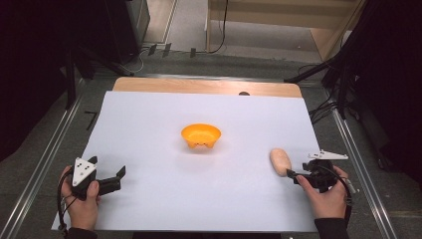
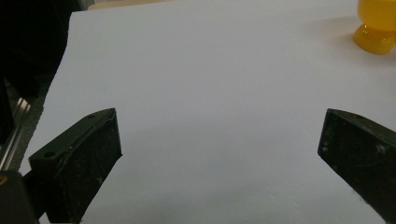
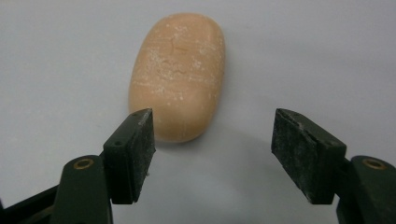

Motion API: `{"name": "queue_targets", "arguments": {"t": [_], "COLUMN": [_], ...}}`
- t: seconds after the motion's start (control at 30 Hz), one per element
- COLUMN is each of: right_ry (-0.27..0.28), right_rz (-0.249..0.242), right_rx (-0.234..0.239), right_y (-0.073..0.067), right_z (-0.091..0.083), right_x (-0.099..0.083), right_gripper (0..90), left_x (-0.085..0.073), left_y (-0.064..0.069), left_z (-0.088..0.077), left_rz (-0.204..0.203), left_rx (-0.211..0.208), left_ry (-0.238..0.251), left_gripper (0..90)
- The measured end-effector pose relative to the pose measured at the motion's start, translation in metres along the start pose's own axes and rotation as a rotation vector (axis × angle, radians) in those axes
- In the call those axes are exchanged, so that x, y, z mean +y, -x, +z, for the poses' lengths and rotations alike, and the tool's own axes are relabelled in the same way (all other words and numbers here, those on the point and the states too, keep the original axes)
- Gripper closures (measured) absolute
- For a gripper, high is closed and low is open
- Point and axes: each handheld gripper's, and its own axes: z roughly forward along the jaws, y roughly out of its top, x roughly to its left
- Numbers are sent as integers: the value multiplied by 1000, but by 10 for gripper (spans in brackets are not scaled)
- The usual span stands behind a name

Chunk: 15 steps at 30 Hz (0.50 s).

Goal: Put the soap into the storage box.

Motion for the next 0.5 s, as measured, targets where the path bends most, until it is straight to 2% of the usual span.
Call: {"name": "queue_targets", "arguments": {"t": [0.27,0.3,0.5], "right_ry": [-8,-18,-51], "right_rz": [2,4,17], "right_rx": [6,-8,-6], "right_y": [-9,-12,-19], "right_z": [4,7,15], "right_x": [14,16,26], "right_gripper": [312,313,323], "left_x": [0,0,0], "left_y": [1,1,1], "left_z": [0,0,1], "left_rz": [6,6,9], "left_rx": [1,1,4], "left_ry": [1,1,-1], "left_gripper": [0,0,0]}}
